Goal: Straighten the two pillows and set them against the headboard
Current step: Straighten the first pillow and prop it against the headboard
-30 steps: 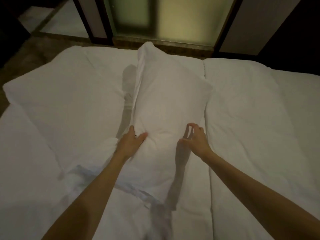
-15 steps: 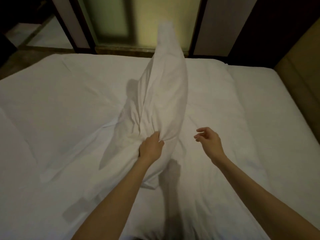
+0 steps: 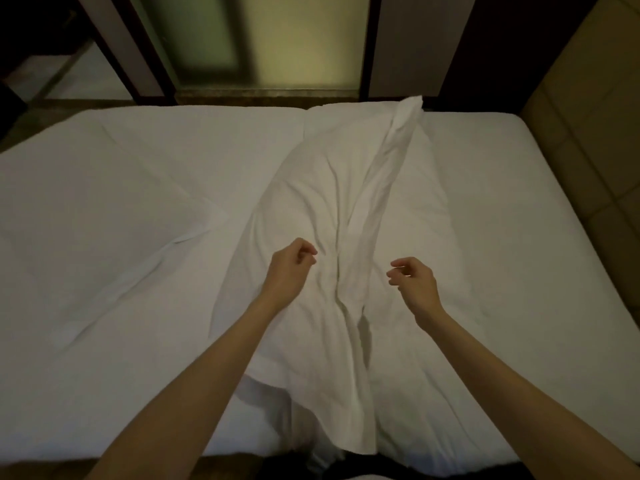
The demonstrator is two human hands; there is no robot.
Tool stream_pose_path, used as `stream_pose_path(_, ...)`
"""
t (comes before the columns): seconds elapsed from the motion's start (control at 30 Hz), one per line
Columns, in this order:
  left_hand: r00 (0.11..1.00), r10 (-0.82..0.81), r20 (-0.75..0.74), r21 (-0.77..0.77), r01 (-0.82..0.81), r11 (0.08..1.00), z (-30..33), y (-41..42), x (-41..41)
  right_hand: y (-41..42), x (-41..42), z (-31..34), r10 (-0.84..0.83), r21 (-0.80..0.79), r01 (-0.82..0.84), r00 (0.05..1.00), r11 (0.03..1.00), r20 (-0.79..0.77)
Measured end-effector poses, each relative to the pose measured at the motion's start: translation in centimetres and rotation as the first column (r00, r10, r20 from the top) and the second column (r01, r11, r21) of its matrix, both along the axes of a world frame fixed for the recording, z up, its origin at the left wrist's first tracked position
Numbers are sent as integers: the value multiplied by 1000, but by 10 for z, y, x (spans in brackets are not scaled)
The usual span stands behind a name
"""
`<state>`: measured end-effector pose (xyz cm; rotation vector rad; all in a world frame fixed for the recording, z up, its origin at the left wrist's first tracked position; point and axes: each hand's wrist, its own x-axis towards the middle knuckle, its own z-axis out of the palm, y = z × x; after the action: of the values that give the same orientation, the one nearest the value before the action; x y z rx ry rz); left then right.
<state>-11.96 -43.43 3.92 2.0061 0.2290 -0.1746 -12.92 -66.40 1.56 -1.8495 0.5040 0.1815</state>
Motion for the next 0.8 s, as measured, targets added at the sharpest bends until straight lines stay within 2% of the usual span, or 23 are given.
stream_pose_path(0.23, 993, 112, 32, 70, -114, 991, -16, 49, 25, 40, 23, 0, -3, -25, 4, 999, 1000, 47)
stream_pose_path(0.3, 988, 141, 55, 134, -147, 980, -24, 67, 39, 61, 34, 0, 62, -108, -55, 997, 993, 56)
stream_pose_path(0.4, 989, 146, 33, 223, -149, 963, -39, 95, 64, 94, 57, -4, 151, -225, -151, 988, 963, -20)
stream_pose_path(0.5, 993, 109, -50, 275, -91, 957, -59, 118, 91, 120, 79, -21, 171, -263, -207, 973, 942, -155)
stream_pose_path(0.67, 952, 62, -300, 320, 39, 947, -96, 144, 135, 128, 99, -67, 86, -384, -217, 941, 898, -328)
stream_pose_path(0.8, 887, 20, -461, 229, 97, 969, -122, 152, 152, 98, 93, -92, 5, -407, -175, 923, 897, -385)
